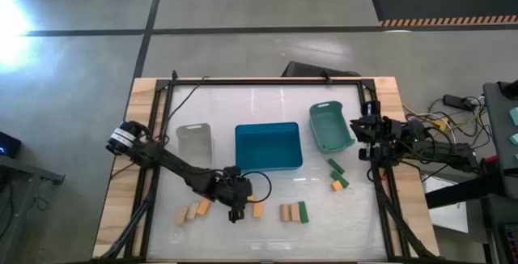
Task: Sort & place blocks by color
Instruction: Put the yellow block into the blue bin, then put the green block into the teal bin
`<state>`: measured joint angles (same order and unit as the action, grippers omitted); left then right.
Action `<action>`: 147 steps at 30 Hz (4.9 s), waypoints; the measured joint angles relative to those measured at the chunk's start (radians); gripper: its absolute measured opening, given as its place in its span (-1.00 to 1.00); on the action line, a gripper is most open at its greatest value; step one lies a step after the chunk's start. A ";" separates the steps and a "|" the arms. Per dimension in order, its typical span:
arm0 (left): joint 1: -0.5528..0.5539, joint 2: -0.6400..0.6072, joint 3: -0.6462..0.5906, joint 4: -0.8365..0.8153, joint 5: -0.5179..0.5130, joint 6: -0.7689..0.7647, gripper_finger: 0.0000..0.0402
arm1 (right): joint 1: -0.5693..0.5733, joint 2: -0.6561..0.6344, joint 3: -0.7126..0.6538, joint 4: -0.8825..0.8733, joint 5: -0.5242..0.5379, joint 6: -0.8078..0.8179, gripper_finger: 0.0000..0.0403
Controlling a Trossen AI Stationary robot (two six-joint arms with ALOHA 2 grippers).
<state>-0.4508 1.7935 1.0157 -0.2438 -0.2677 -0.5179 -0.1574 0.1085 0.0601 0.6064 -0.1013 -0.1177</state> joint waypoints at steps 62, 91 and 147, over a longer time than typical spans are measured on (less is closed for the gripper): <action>0.294 -0.330 0.175 -0.288 0.052 0.271 -0.41 | 0.000 -0.002 0.000 0.011 0.052 -0.051 -0.79; 0.541 0.035 0.169 -0.130 0.144 0.481 -0.32 | 0.000 -0.002 0.000 0.012 0.078 -0.078 -0.79; 0.237 -0.396 0.070 0.069 -0.166 0.552 -0.28 | 0.000 0.046 -0.003 -0.055 0.034 0.142 -0.79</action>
<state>-0.2139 1.3975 1.0858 -0.1745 -0.4340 0.0342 -0.1570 0.1546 0.0570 0.5509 -0.0676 0.0245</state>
